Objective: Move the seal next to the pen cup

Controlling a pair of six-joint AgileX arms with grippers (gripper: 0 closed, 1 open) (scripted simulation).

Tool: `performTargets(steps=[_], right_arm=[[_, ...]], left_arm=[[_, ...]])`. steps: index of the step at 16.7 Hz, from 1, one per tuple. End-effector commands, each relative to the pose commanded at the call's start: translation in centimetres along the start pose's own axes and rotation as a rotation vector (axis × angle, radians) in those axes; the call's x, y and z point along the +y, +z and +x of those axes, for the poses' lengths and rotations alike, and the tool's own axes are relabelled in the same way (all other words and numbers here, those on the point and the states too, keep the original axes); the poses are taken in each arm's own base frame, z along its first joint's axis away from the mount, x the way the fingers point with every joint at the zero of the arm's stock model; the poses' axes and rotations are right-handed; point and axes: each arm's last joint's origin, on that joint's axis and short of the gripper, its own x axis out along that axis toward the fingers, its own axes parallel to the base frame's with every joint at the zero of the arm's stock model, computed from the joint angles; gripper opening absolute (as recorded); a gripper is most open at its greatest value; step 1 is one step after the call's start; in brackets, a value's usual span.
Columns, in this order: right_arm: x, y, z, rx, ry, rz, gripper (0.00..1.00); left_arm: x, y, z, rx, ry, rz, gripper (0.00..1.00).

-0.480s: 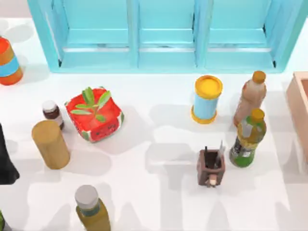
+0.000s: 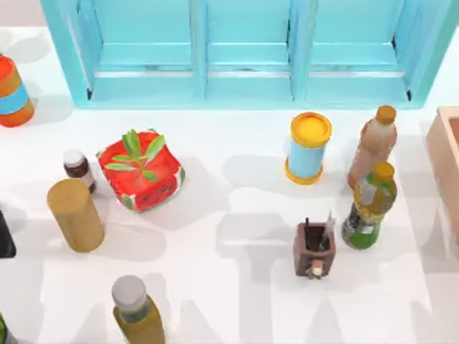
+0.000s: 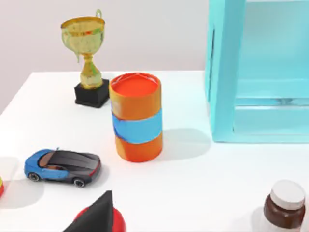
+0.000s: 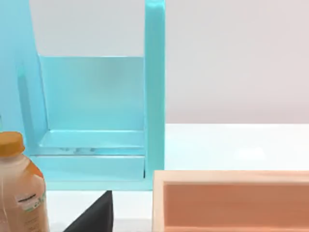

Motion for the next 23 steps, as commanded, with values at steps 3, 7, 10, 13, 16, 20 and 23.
performTargets(steps=[3, 7, 10, 13, 16, 20, 23], right_arm=[[0.0, 0.0, 0.0, 0.000, 0.000, 0.000, 1.00], [0.0, 0.0, 0.0, 0.000, 0.000, 0.000, 1.00], [0.0, 0.0, 0.0, 0.000, 0.000, 0.000, 1.00], [0.0, 0.0, 0.0, 0.000, 0.000, 0.000, 1.00], [0.0, 0.0, 0.0, 0.000, 0.000, 0.000, 1.00], [0.0, 0.0, 0.0, 0.000, 0.000, 0.000, 1.00], [0.0, 0.0, 0.0, 0.000, 0.000, 0.000, 1.00]], left_arm=[[0.6, 3.7, 1.0, 0.201, 0.020, 0.023, 1.00], [1.8, 8.6, 5.1, 0.537, 0.032, 0.046, 1.00], [3.3, 10.9, 9.9, 0.798, 0.023, 0.051, 1.00], [4.9, 11.6, 15.0, 1.030, 0.002, 0.045, 1.00], [6.4, 11.0, 19.3, 1.213, -0.026, 0.033, 1.00], [7.6, 9.7, 22.4, 1.357, -0.055, 0.018, 1.00], [7.7, 9.5, 22.8, 1.377, -0.060, 0.015, 1.00]])
